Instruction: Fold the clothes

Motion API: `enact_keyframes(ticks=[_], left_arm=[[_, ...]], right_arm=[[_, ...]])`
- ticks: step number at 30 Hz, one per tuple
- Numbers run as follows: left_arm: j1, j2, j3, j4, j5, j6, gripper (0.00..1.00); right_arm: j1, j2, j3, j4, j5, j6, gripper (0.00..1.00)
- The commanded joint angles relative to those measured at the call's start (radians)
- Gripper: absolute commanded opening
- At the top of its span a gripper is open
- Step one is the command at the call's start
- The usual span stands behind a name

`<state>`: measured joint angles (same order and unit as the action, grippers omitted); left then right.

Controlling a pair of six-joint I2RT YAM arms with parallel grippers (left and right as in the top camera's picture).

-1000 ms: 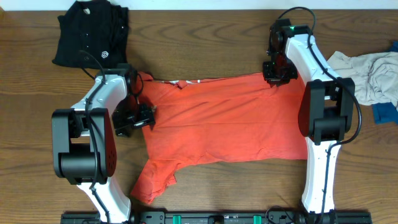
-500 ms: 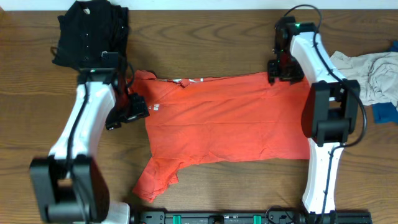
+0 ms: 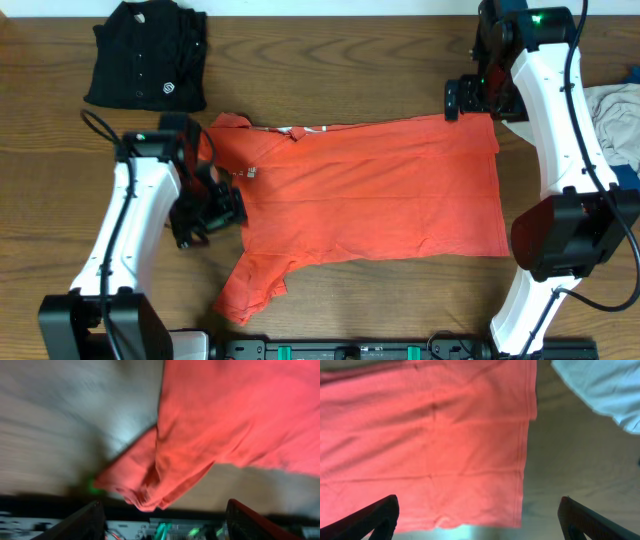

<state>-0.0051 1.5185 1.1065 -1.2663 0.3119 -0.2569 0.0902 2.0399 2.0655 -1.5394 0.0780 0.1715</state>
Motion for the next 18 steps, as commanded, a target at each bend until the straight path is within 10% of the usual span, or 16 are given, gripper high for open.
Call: enact_keyframes(ticks=[1,18], left_arm=[[-0.014,-0.005,-0.114,0.031,0.110,0.035,0.78],[-0.019,-0.005,-0.334,0.205,0.027,0.027,0.77]], right_arm=[[-0.004,0.001,0.003,-0.031,-0.011,0.015,0.99],[-0.004,0.001,0.002,-0.039,-0.011,0.015,0.99]])
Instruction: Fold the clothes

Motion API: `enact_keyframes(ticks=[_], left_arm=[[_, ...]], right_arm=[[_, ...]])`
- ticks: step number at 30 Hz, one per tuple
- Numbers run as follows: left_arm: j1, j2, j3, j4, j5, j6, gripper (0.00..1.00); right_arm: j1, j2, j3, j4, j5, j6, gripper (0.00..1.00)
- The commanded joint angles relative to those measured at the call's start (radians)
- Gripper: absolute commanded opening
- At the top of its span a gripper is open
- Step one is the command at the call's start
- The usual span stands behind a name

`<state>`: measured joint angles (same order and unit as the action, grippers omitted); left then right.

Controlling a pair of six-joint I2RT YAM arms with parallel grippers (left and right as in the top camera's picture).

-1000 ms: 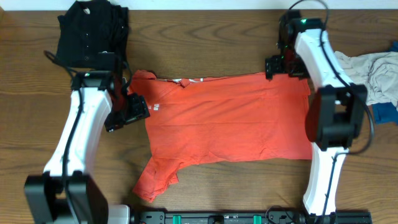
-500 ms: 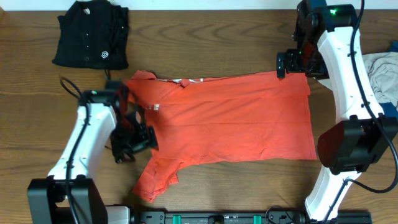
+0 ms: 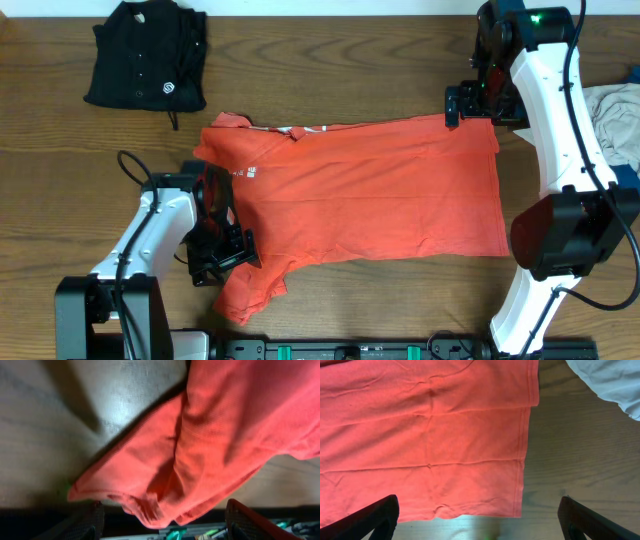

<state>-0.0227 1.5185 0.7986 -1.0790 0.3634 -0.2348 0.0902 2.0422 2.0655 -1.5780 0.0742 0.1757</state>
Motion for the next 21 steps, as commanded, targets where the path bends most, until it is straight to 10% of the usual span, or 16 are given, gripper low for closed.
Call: enact_keyframes(ticks=[1,21], left_arm=[[-0.001,-0.005,-0.039,0.031,-0.024,-0.001,0.77],[-0.001,-0.003,-0.078,0.177,-0.121,-0.070,0.77]], right_arm=[[-0.004,-0.001,0.003,-0.001,-0.007,0.011,0.99],[-0.004,-0.001,0.002,0.006,-0.023,0.010,0.99]])
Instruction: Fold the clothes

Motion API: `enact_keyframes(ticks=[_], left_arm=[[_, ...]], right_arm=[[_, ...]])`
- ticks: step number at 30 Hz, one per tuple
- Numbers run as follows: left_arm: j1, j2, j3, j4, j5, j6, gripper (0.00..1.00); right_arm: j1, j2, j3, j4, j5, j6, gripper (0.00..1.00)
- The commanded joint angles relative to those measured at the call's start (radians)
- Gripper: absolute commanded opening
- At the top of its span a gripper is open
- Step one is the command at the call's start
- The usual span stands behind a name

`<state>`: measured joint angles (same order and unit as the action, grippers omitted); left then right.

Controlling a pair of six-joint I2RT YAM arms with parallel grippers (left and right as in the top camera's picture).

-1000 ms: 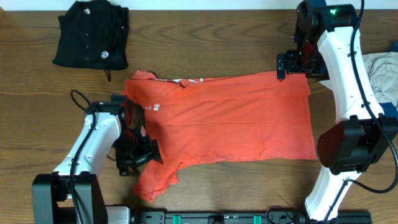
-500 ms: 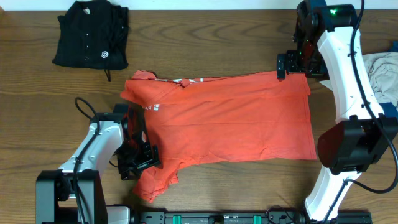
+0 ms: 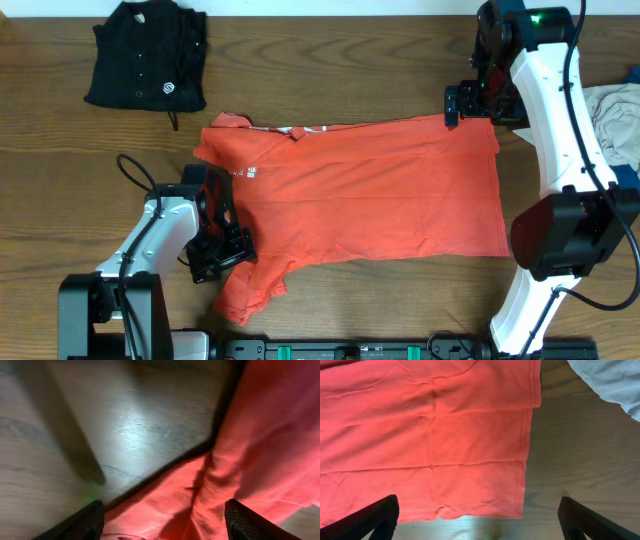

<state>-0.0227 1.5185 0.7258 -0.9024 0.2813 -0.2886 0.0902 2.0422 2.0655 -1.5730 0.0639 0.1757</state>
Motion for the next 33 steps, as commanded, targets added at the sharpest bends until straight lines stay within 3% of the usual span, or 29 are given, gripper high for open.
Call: enact_keyframes(ticks=[1,14,20,26,29,33], left_arm=[[-0.001,-0.003,-0.007,0.001,-0.039,-0.017,0.77],[0.002,-0.003,-0.051,0.043,0.022,-0.011,0.72],[0.002,-0.003,-0.059,0.045,0.051,-0.012,0.64],[0.002,-0.003,-0.095,0.077,0.102,-0.017,0.46],[0.002,-0.003,-0.099,0.079,0.104,-0.023,0.25],[0.002,-0.003,-0.095,0.077,0.104,-0.023,0.09]], right_arm=[[-0.004,-0.001,0.003,0.001,-0.013,0.010,0.99],[-0.004,-0.001,0.002,0.002,-0.012,0.010,0.99],[-0.004,-0.001,0.002,0.002,-0.013,0.011,0.99],[-0.004,-0.001,0.002,0.002,-0.013,0.010,0.99],[-0.004,-0.001,0.002,0.002,-0.013,0.010,0.99],[-0.004,-0.001,0.002,0.002,-0.013,0.011,0.99]])
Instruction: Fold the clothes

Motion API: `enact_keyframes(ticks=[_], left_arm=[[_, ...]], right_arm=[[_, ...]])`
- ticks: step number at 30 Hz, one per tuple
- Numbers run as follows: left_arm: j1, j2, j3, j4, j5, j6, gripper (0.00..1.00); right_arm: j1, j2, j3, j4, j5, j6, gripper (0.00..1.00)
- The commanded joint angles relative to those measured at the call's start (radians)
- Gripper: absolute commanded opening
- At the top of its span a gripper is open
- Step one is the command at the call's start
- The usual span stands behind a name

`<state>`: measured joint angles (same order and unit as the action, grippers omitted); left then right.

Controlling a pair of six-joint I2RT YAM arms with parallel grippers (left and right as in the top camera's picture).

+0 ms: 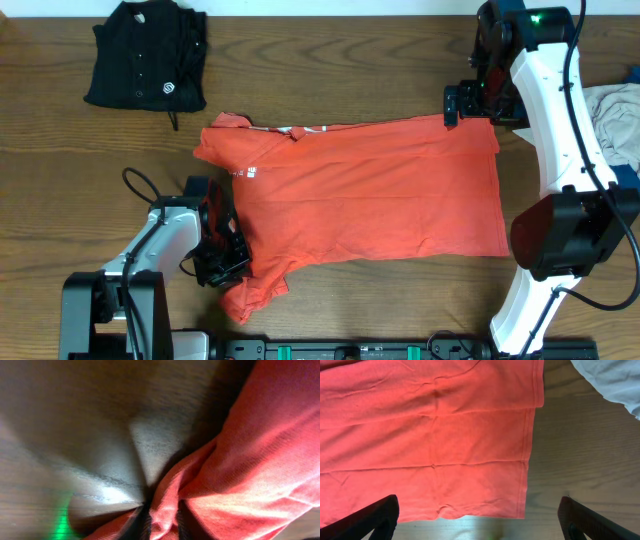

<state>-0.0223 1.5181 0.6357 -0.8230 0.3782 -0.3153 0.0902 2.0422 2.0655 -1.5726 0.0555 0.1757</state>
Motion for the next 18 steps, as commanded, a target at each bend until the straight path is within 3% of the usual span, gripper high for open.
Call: enact_keyframes(ticks=[1,11,18], left_arm=[[0.001,-0.003,-0.002,-0.005,0.007,0.004,0.07],[0.001,-0.003,0.103,-0.059,-0.007,0.003,0.06],[0.001,-0.008,0.250,-0.170,-0.138,0.003,0.06]], right_arm=[[-0.004,-0.001,0.003,0.002,-0.005,0.010,0.99],[-0.004,-0.001,0.002,0.002,-0.008,0.010,0.99],[-0.004,-0.001,0.002,0.002,-0.008,0.010,0.99]])
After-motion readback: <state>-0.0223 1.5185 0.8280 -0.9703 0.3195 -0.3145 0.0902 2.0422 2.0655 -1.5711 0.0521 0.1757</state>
